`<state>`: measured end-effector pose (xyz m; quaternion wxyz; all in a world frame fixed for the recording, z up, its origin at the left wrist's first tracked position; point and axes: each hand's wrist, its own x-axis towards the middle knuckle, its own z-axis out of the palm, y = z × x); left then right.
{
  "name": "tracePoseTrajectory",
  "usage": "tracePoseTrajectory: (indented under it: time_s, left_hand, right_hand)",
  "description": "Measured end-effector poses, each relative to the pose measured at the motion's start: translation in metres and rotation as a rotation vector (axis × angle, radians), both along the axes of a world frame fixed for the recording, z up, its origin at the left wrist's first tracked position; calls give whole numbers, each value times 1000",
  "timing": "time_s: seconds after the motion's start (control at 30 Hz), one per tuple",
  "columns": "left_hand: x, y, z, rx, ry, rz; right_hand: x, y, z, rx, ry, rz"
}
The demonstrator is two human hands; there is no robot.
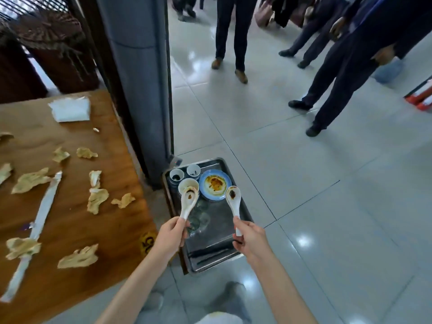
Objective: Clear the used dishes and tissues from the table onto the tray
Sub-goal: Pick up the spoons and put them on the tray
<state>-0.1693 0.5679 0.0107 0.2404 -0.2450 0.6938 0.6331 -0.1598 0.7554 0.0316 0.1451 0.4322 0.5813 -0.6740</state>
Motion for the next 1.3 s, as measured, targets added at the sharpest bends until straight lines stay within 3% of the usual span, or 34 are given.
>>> tracePoseTrajectory:
  time_s: [0.4, 0.83, 1.3]
  left_hand:
    - [18, 140, -96, 58, -215, 435]
    - [14, 160, -213, -8, -277, 366]
    - [39, 109, -266, -98, -292, 316]
  right_hand:
    - [-42, 115, -91, -91, -174, 323]
    - [-69, 152, -239, 12, -230, 459]
    - [-79, 144, -302, 223, -163, 701]
